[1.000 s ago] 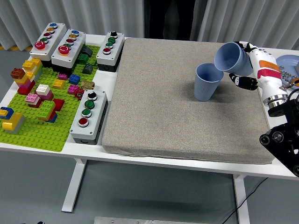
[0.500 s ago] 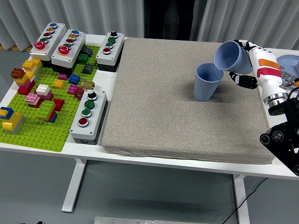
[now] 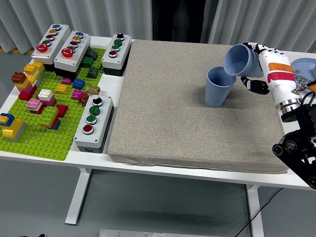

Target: Pick cup pour cup place

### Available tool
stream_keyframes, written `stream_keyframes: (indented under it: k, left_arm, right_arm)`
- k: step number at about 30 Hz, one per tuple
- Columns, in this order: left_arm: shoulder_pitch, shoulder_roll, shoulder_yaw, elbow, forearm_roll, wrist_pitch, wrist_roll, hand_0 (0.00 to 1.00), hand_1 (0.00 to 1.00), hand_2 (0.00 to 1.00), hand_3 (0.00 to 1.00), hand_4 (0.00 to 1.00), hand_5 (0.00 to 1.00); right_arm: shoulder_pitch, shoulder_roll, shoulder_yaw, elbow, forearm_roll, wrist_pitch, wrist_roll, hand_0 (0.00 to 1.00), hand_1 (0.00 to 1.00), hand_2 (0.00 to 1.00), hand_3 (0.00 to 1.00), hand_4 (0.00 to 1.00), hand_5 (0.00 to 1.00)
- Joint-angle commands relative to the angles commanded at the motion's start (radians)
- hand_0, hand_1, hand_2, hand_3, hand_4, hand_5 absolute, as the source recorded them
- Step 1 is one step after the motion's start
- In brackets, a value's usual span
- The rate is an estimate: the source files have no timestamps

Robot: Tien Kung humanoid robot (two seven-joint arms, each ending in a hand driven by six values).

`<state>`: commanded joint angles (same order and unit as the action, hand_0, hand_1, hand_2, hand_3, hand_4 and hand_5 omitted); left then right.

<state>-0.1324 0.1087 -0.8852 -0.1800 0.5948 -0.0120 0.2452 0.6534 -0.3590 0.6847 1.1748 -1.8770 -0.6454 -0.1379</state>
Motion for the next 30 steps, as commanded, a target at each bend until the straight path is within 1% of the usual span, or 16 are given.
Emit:
stream_keyframes:
  k: [23,24,30]
  left_arm:
    - [0.001,0.001,-0.001,0.0,0.002,0.0,0.0,0.761,0.801,0.846,0.751,0.515,0.945]
    - [0.001,0.001,-0.001,0.0,0.002,0.0,0.0,0.761,0.801,0.846,0.751,0.515,0.945]
    - [0.001,0.001,-0.001,0.0,0.002,0.0,0.0,0.762,0.801,0.845,0.752,0.515,0.945]
  right_arm:
    - [0.004,-0.008,-0.012,0.004,-0.031,0.0,-0.01,0.79,0.711,0.614,0.649,0.722,0.118]
    - [0.005,-0.008,-0.013,0.004,-0.032,0.0,-0.011,0.79,0.711,0.613,0.646,0.707,0.116]
    - [0.007,-0.009,-0.017,0.002,-0.036,0.0,-0.013,0.791,0.71,0.613,0.644,0.704,0.113]
